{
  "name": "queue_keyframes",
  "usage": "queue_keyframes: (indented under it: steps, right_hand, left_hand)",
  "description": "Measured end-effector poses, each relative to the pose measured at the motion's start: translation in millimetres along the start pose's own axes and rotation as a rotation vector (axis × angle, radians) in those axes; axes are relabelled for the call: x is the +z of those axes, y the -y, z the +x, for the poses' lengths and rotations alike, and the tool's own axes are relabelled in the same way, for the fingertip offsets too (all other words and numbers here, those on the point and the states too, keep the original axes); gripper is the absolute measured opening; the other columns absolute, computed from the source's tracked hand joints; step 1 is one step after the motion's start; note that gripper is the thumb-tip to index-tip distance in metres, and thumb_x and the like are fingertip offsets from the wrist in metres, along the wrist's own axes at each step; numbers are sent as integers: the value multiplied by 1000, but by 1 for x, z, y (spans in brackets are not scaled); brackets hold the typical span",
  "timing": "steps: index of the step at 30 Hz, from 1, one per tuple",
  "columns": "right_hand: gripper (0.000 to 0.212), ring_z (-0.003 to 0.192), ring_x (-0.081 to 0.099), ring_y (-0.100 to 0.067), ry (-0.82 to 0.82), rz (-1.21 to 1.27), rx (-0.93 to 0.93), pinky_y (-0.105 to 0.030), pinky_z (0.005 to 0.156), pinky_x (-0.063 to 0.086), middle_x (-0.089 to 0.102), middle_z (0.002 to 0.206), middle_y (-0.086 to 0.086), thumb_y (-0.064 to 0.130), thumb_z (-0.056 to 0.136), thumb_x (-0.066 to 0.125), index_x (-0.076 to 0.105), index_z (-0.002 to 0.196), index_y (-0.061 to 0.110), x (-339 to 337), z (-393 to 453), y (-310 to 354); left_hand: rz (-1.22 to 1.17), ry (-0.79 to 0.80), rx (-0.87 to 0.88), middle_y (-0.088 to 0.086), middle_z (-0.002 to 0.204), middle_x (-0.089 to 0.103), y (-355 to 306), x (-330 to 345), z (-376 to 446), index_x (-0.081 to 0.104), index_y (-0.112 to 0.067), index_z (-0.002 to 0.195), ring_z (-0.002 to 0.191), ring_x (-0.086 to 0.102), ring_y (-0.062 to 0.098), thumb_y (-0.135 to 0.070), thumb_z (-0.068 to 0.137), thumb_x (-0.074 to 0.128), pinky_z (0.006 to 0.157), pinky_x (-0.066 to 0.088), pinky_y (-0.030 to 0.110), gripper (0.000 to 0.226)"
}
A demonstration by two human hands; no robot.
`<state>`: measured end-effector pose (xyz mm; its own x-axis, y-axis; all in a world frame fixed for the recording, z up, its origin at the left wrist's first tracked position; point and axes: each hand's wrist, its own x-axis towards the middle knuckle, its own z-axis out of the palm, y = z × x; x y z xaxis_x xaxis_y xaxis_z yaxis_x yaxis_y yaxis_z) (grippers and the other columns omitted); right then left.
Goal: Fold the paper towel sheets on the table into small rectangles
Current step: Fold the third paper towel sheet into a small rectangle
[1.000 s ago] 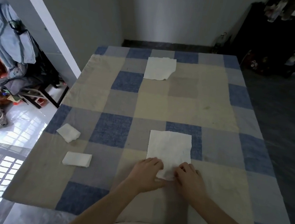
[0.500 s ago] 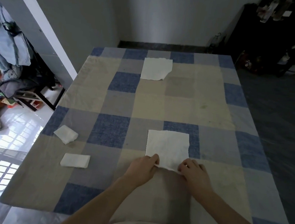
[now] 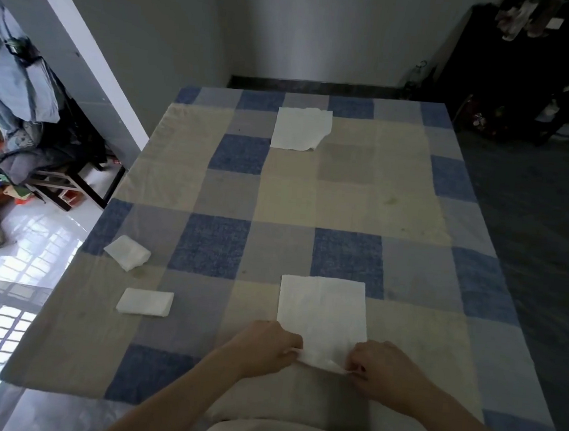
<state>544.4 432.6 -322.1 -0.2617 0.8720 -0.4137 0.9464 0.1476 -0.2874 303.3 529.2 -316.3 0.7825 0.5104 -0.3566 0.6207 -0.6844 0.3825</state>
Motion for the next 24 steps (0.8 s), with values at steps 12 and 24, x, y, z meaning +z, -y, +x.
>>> queue_keyframes:
  steps: [12, 24]
  right_hand:
    - [28, 65, 50, -10, -134, 493, 260, -15, 62, 34, 52, 67, 7, 23, 91, 62, 55, 64, 28, -13, 8, -30]
    - [37, 67, 51, -19, -291, 444, 485, -32, 57, 34, 50, 65, 3, 34, 90, 60, 42, 61, 22, -33, 76, -47]
  left_hand:
    - [-334, -174, -218, -5, 77, 64, 24, 4, 6, 65, -23, 106, 75, 58, 14, -38, 95, 54, 66, 43, 29, 21]
    - [-335, -340, -542, -4, 73, 58, 35, -7, 56, 50, -18, 78, 71, 54, 18, -30, 91, 53, 57, 36, 31, 18]
